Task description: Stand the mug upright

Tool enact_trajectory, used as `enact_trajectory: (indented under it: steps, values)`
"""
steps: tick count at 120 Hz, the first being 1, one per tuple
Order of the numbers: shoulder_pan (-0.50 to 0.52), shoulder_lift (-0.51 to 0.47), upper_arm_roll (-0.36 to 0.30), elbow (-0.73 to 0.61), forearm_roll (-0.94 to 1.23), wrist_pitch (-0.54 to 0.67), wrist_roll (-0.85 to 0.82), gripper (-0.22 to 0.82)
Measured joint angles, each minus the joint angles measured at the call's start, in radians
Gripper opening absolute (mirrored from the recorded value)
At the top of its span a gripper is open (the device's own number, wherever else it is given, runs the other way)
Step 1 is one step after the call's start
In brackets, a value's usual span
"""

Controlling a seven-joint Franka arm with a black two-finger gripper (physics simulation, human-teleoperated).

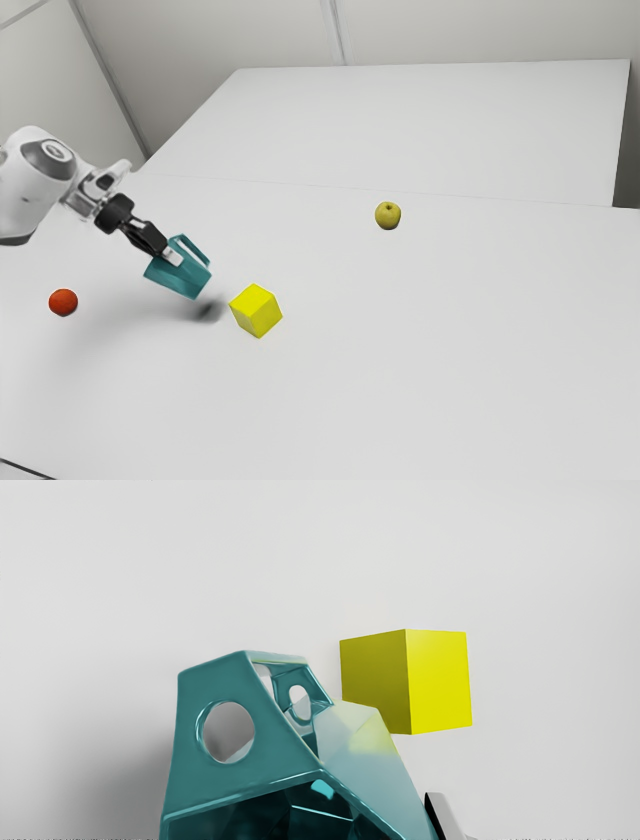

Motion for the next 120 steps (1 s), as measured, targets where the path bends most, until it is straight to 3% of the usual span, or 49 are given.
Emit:
enact_trajectory:
  steps: [32, 47, 63, 120]
  values:
    - [-0.125, -0.051, 0.02, 0.002, 0.194, 0.078, -0.115, -0.18]
    - [-0.217, -0.068, 0.077, 0.001, 0.272, 0.11, -0.176, -0.18]
    - [-0.278, -0.086, 0.09, 0.001, 0.369, 0.138, -0.248, -0.18]
    - [-0.37, -0.147, 0.077, -0.105, 0.627, 0.284, -0.511, -0.18]
